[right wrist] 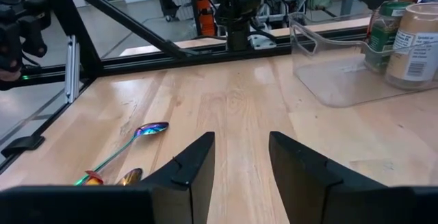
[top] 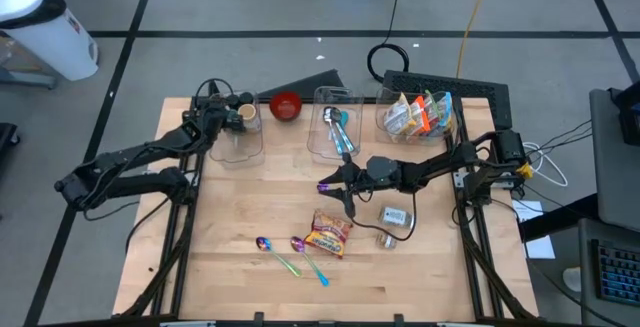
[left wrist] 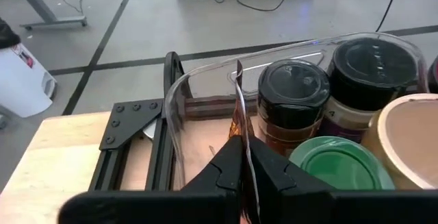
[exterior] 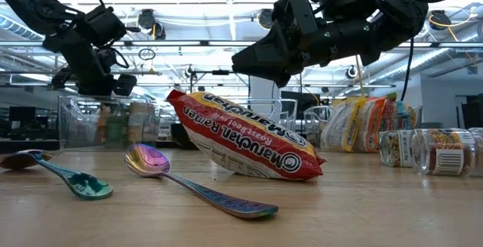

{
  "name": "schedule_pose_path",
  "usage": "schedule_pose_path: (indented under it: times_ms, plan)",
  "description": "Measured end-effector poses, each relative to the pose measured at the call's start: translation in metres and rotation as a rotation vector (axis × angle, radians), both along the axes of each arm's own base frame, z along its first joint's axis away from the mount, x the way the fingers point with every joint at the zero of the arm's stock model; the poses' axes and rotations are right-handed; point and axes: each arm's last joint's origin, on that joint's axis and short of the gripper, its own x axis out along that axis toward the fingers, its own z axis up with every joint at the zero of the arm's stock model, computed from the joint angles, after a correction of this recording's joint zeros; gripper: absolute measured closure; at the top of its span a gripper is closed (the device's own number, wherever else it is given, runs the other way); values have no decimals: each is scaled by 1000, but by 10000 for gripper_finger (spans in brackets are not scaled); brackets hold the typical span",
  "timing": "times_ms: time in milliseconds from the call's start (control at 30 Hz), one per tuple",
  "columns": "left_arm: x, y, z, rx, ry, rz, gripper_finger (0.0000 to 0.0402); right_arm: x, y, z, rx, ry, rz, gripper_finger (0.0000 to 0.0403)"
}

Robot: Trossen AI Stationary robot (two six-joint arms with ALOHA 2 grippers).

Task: Pick & Place Food Item
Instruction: Put the orange seasoning pack into the left transparent bin

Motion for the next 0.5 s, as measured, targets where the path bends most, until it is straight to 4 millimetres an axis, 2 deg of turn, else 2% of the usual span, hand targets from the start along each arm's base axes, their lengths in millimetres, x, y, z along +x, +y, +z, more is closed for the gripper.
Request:
schedule_pose_path:
  times_ms: [333,500]
  plan:
    - [-1,0,-1,-14,15,0,374,0,0,0,0,1,0,273]
    - [-1,0,-1,-14,15,-1,338,0,0,0,7,2,-1,273]
